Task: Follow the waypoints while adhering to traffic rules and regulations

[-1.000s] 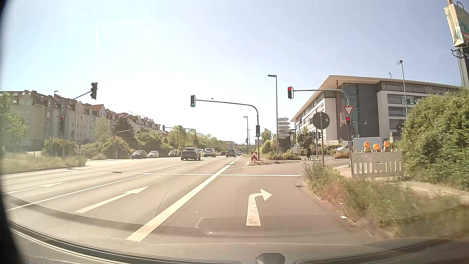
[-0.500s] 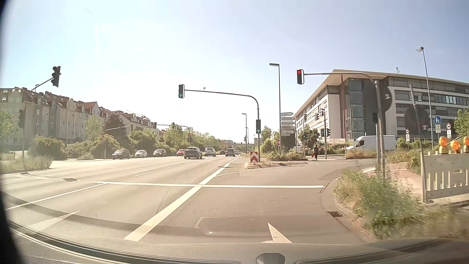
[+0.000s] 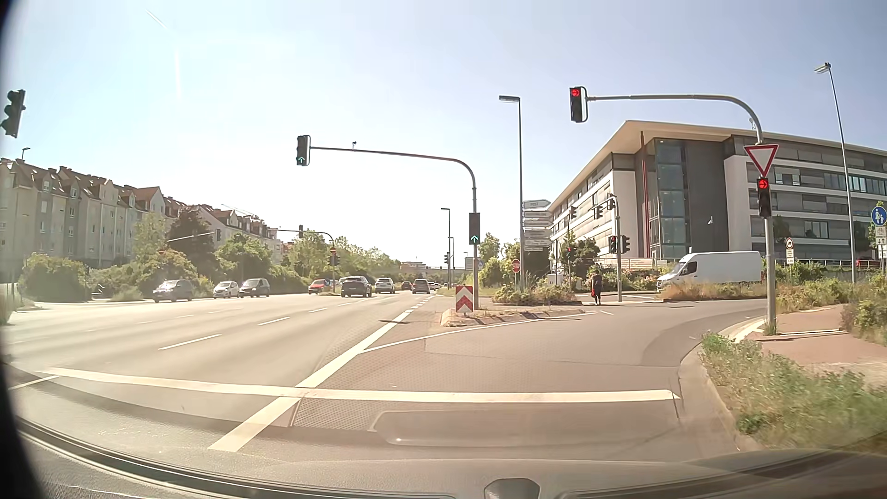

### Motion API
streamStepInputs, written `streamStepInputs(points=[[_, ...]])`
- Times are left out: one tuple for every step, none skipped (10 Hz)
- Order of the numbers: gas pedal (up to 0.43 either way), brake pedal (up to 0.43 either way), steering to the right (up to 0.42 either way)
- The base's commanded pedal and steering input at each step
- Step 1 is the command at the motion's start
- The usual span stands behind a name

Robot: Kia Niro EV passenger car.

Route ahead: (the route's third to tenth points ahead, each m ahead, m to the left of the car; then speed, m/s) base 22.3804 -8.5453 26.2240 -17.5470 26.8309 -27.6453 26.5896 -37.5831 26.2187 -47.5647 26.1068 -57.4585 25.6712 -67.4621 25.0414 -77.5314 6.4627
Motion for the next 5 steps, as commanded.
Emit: streamStepInputs(points=[[0.000,0.457,0.079],[0.000,0.457,0.091],[0.000,0.457,0.104],[0.000,0.457,0.116],[0.000,0.457,0.125]])
